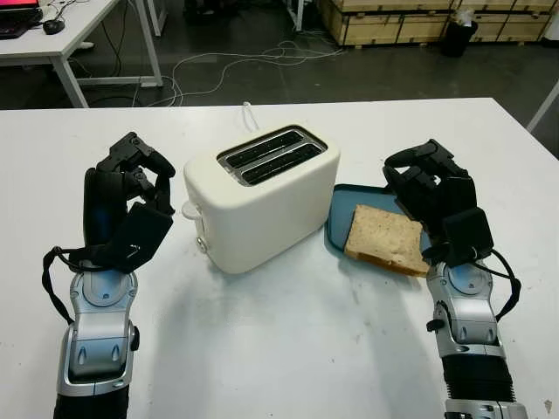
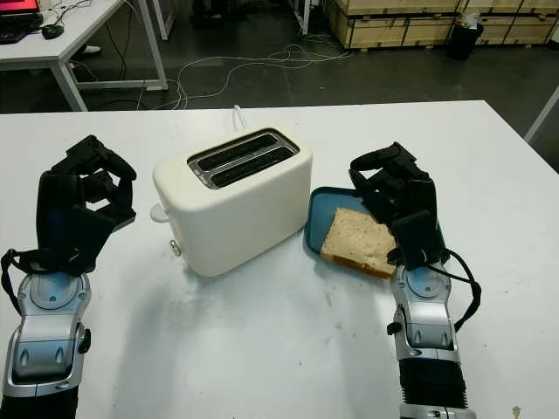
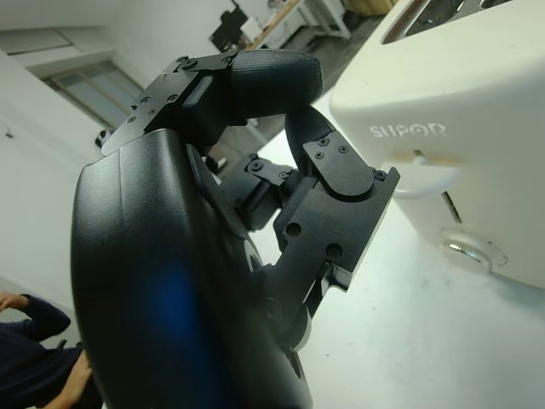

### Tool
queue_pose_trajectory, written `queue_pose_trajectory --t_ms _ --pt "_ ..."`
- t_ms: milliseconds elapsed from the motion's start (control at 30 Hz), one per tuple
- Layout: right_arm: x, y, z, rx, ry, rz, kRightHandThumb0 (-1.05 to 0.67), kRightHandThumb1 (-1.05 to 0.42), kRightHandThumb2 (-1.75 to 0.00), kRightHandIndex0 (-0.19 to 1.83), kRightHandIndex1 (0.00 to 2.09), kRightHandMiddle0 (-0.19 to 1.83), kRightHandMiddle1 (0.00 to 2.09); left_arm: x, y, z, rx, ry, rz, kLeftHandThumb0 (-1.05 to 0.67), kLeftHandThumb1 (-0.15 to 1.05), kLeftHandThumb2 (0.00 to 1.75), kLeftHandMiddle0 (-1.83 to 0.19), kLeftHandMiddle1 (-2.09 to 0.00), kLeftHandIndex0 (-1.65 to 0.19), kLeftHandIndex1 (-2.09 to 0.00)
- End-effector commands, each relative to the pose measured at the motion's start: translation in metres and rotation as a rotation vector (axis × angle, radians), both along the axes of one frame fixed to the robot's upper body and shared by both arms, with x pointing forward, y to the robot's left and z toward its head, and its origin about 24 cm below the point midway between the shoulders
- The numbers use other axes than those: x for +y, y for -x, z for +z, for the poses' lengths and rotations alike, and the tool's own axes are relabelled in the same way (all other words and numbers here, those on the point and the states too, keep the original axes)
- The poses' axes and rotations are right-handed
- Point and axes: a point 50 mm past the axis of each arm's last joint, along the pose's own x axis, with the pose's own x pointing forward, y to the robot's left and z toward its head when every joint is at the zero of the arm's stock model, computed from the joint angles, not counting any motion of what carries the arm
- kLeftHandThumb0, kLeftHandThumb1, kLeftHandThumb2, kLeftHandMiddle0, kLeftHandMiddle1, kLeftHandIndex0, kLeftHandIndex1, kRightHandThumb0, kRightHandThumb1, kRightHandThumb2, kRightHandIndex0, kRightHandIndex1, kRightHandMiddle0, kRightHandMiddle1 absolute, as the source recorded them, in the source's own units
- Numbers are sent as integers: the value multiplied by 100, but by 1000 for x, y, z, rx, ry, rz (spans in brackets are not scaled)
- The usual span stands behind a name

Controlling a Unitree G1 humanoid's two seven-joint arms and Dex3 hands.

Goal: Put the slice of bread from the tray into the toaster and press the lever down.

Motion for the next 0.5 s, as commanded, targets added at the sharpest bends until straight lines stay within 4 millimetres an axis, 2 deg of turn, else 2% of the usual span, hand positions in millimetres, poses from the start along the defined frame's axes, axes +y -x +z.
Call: queue_pose_trajectory --t_ms 0,233,333,400,467 --pt "2 0 2 -18 -20 10 -47 -92 -18 57 175 59 125 -1 0 2 -15 -16 -3 -16 60 112 -92 -175 -59 -175" --pt "1 1 2 -12 -11 27 -46 -92 -20 57 175 58 127 -3 0 1 -12 -1 -16 -17 60 113 -92 -175 -59 -175" --pt "0 4 1 -20 52 30 -47 -92 -21 55 175 54 131 -2 0 0 -7 -1 -19 -17 61 113 -92 -175 -59 -175" --pt "-1 9 0 -50 155 11 -47 -92 -21 53 174 58 116 -2 1 0 -8 -8 -13 -18 61 112 -91 -175 -59 -175" --pt "-3 19 0 -100 286 -17 -49 -92 -18 57 157 72 83 -1 1 1 -11 -9 -8 -16 61 112 -93 -175 -59 -175"
